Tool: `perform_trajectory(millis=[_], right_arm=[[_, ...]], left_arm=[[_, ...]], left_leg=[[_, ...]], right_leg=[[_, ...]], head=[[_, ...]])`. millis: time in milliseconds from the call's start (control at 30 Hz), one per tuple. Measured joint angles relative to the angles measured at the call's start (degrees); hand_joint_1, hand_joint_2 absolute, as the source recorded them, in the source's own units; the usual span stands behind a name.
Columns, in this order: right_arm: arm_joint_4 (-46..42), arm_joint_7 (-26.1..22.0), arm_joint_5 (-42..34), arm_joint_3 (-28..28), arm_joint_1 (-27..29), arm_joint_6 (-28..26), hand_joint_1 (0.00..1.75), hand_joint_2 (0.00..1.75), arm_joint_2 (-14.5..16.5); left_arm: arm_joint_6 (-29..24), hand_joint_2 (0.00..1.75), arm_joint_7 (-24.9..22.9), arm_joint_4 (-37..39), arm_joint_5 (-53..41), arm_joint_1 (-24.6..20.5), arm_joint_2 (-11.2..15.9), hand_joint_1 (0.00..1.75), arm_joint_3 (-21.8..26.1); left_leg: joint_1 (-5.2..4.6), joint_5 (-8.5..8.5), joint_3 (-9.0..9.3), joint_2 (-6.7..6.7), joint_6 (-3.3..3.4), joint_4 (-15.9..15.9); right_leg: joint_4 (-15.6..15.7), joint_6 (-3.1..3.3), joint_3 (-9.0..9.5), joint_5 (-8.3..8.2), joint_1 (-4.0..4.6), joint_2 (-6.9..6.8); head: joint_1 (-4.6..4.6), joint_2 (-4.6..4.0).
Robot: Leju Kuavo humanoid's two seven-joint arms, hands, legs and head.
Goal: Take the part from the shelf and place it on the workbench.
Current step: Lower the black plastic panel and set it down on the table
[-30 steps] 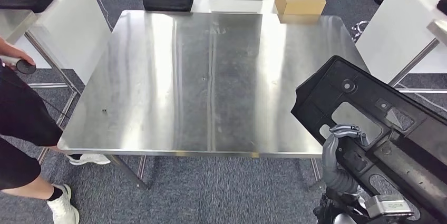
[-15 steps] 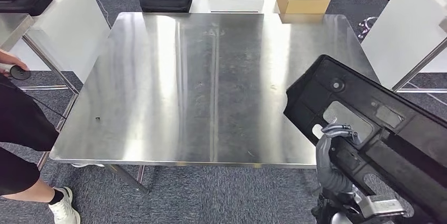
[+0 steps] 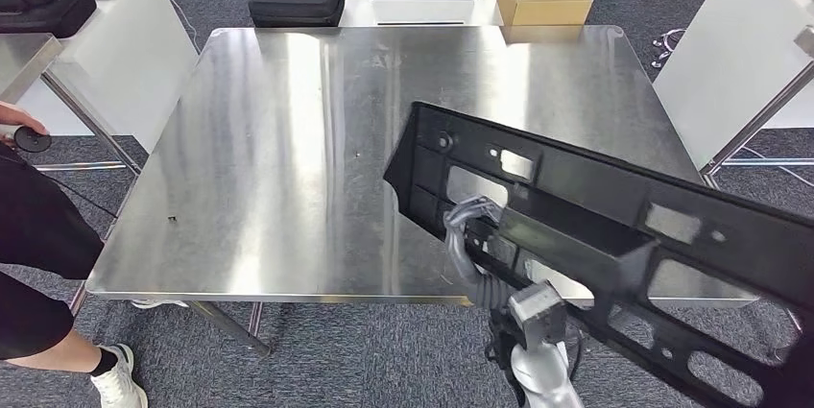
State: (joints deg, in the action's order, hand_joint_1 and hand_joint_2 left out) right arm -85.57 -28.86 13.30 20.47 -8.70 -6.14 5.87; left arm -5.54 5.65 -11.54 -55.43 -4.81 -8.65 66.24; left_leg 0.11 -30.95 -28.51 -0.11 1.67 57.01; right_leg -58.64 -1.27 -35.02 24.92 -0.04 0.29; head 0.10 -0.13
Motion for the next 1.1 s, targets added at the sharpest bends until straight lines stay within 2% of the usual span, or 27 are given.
perform_trajectory(millis=[300,533,633,767,900,1000,1100], right_arm=[[14.1,1.1,-1.1,8.4,-10.6,1.0,1.75,1.75,2.0],[29.0,2.6,2.6,16.2,-21.3,-3.8,1.75,1.75,9.3],[33.0,5.2,3.3,20.0,-24.8,-6.7,1.75,1.75,11.9],[36.2,9.6,4.1,27.3,-29.0,-12.3,1.75,1.75,13.6],[38.8,14.3,8.5,36.1,-33.1,-18.5,1.75,1.75,14.5],[40.0,18.0,12.0,41.7,-35.4,-20.6,1.75,1.75,14.7],[41.0,24.0,17.9,47.0,-37.8,-22.7,1.75,1.75,14.8]], left_arm=[[0.0,1.75,-0.4,0.0,-1.0,-0.1,0.1,0.00,-0.1],[0.0,1.75,-0.5,0.0,-2.4,-0.1,0.0,0.00,-1.0],[-0.1,1.75,-0.6,0.0,-2.7,-0.2,0.0,0.00,-1.3],[-0.3,1.75,-0.6,0.0,-3.1,-0.2,0.0,0.00,-1.4],[-0.4,1.75,-0.6,0.0,-3.5,-0.2,-0.1,0.00,-1.5],[-0.5,1.75,-0.6,0.0,-3.8,-0.2,-0.1,0.00,-1.5],[-0.6,1.75,-0.7,0.0,-4.2,-0.2,-0.1,0.00,-1.7]], left_leg=[[-0.09,0.07,0.09,-0.02,-0.13,0.0],[-0.12,0.06,0.12,-0.04,-0.13,0.0],[-0.12,0.06,0.11,-0.03,-0.14,0.0],[-0.12,0.06,0.10,-0.03,-0.14,0.0],[-0.14,0.06,0.16,-0.03,-0.14,0.0],[-0.15,0.06,0.16,-0.04,-0.14,0.0],[-0.16,0.06,0.16,-0.04,-0.14,0.0]], right_leg=[[0.0,0.01,0.15,-0.05,-0.12,-0.07],[0.0,-0.01,0.12,-0.04,-0.11,-0.06],[0.0,0.00,0.11,-0.03,-0.10,-0.06],[0.0,0.00,0.11,-0.03,-0.10,-0.05],[0.0,0.00,0.12,-0.03,-0.11,-0.06],[0.1,0.00,0.13,-0.03,-0.11,-0.06],[0.1,-0.01,0.13,-0.03,-0.11,-0.06]], head=[[0.01,0.00],[0.01,0.00],[0.01,0.00],[0.02,-0.01],[0.02,0.00],[0.01,0.00],[0.01,0.00]])
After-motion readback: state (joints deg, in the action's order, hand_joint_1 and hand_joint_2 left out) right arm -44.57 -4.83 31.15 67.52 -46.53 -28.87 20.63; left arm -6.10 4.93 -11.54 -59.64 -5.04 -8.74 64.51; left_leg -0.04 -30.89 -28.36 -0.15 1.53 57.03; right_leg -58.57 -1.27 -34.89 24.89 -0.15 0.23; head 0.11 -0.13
